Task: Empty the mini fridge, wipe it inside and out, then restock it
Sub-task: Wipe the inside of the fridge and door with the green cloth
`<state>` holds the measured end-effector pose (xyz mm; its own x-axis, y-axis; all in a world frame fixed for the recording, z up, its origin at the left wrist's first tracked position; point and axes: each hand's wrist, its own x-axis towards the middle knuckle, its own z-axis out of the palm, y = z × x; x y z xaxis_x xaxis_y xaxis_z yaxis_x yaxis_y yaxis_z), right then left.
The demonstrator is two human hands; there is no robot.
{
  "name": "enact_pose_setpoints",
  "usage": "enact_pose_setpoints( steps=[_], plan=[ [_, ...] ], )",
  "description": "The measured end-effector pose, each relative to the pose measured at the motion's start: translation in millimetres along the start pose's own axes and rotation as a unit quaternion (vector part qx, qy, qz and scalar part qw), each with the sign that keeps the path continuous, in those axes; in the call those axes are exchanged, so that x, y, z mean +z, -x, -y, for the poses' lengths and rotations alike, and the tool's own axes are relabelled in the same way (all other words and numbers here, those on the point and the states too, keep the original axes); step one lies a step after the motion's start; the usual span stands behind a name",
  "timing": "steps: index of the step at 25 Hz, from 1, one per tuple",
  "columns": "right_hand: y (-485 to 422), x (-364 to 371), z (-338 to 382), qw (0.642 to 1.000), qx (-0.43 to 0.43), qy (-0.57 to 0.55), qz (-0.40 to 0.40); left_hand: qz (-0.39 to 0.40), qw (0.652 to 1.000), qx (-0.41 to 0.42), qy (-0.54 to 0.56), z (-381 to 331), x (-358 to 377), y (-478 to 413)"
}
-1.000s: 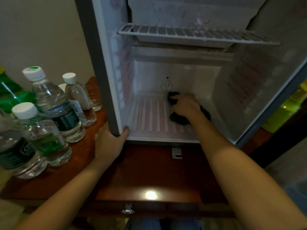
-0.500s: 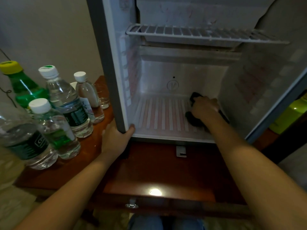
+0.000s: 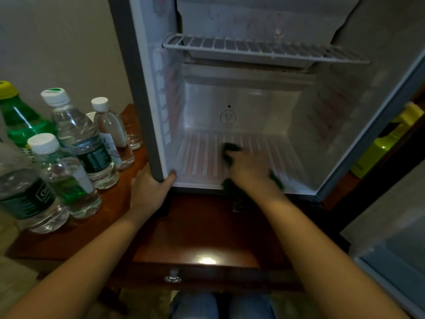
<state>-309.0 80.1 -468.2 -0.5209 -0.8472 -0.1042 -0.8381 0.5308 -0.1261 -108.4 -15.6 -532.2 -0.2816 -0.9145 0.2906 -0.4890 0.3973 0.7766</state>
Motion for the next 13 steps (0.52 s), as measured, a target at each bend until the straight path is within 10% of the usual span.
enact_pose_setpoints(
  steps=[4, 9, 13],
  plan=[
    [26.1, -0.2, -34.3, 0.981, 0.172, 0.061, -0.06, -0.006, 1.0, -0.005, 0.011, -2.7, -0.3, 1.9],
    [53.3, 20.1, 77.0, 0.993, -0.116, 0.021, -0.022, -0.006, 1.0, -0.01, 0.011, -6.2, -5.4, 4.0],
    [-56.3, 7.7, 86.2, 0.99, -0.128, 0.04, -0.046, -0.006, 1.0, 0.007, 0.001, -5.7, -5.3, 3.3]
  ],
)
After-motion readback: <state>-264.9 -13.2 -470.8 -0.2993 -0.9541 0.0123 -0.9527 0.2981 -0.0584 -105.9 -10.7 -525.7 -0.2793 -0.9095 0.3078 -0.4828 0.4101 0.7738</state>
